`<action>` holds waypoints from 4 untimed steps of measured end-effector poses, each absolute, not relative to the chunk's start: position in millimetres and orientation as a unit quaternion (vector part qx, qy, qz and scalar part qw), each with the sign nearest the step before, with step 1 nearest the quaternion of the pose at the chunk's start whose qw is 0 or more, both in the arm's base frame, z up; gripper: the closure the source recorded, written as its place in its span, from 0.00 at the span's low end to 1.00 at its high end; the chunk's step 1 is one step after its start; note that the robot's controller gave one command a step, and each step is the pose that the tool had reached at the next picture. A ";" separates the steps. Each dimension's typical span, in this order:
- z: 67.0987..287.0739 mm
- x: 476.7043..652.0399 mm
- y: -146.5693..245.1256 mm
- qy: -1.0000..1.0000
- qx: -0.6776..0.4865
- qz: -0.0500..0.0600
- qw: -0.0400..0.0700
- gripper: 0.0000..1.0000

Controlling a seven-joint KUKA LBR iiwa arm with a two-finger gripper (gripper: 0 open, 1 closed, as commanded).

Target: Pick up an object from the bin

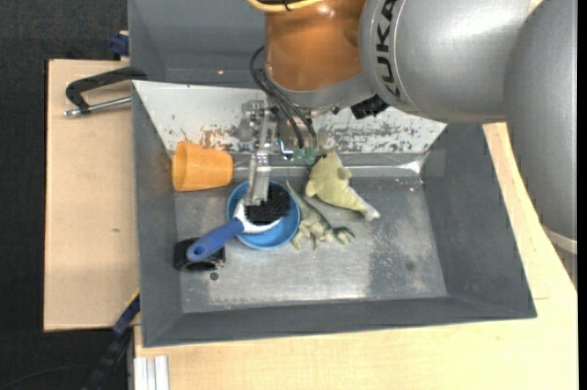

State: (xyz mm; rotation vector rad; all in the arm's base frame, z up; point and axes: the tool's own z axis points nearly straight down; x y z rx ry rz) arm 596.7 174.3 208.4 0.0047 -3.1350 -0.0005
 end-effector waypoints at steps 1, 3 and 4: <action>86.2 562.7 124.7 -1.000 0.011 -0.001 0.000 0.00; 76.1 555.0 115.7 -0.994 0.114 -0.003 0.004 1.00; 216.2 552.2 113.4 -0.994 0.111 -0.001 -0.007 1.00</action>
Offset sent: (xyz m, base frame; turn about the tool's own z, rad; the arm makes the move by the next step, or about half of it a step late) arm -0.0340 -0.0503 -0.1211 -0.0196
